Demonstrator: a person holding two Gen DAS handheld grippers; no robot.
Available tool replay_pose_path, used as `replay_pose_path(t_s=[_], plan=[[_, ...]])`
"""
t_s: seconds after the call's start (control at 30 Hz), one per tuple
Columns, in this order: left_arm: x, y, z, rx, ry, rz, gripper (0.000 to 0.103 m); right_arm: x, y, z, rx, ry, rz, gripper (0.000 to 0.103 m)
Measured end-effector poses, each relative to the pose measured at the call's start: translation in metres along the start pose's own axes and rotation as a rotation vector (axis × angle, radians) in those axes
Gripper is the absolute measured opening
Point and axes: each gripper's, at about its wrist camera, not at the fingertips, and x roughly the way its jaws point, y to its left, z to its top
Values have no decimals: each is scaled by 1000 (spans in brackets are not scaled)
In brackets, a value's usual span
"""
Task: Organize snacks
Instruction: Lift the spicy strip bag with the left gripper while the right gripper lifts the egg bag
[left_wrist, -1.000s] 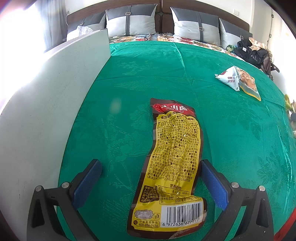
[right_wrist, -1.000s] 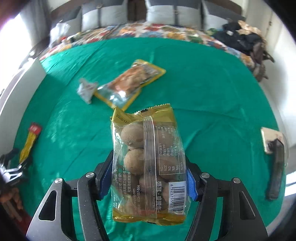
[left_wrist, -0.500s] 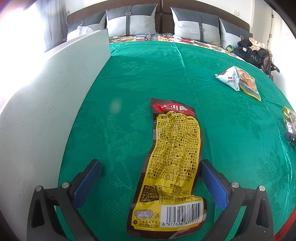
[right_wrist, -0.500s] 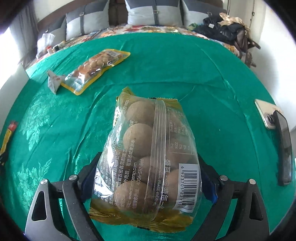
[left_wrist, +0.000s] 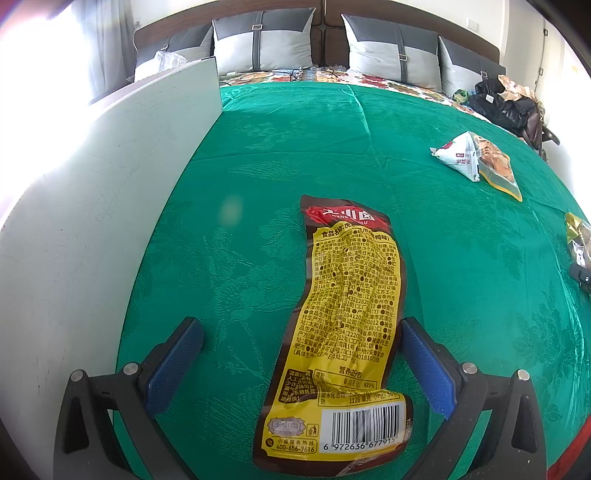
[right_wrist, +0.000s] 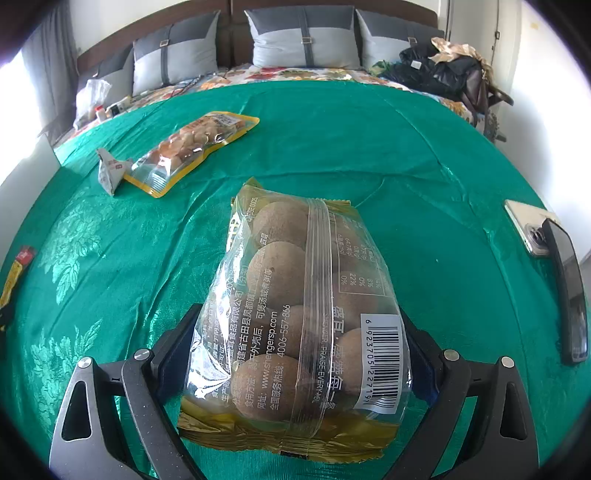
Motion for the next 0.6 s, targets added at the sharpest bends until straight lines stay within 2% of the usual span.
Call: replay_pose_path(t_s=[0.6], plan=[[0,0,0,0,0,0,103,0,1,0,-9,2,6,96]])
